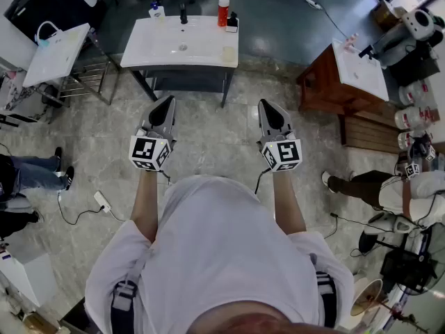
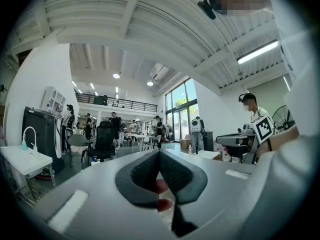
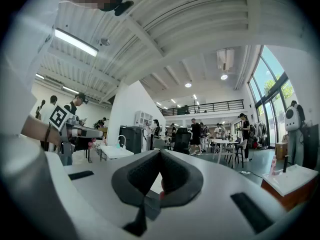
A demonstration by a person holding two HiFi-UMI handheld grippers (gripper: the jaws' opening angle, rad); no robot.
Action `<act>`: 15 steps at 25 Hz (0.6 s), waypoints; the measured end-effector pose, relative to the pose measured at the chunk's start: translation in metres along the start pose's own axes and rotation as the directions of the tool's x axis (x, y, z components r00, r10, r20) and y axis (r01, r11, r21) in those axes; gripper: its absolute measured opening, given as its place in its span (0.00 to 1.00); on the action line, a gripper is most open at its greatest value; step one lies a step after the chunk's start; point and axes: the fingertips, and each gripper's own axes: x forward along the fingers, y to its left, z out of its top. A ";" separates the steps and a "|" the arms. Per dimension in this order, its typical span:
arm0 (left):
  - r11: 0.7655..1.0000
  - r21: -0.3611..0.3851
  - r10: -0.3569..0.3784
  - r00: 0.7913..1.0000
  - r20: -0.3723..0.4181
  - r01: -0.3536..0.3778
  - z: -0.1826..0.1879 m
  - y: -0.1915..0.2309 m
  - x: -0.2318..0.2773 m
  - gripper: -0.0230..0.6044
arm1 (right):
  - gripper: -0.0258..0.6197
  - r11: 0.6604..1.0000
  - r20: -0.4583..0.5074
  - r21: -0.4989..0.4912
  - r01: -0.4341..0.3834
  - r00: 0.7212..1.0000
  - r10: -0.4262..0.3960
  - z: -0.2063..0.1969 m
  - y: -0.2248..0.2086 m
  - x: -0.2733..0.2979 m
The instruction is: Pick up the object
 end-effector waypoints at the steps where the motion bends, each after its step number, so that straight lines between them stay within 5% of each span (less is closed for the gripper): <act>1: 1.000 0.000 0.002 1.000 0.000 -0.002 0.000 0.000 0.001 0.03 | 0.04 1.000 0.000 -0.003 -0.003 1.000 0.003 0.000 -0.001 0.001; 15: 1.000 0.020 -0.015 1.000 0.007 0.014 0.005 -0.031 0.004 0.03 | 0.04 1.000 0.032 -0.003 -0.019 0.999 0.019 0.007 -0.001 -0.014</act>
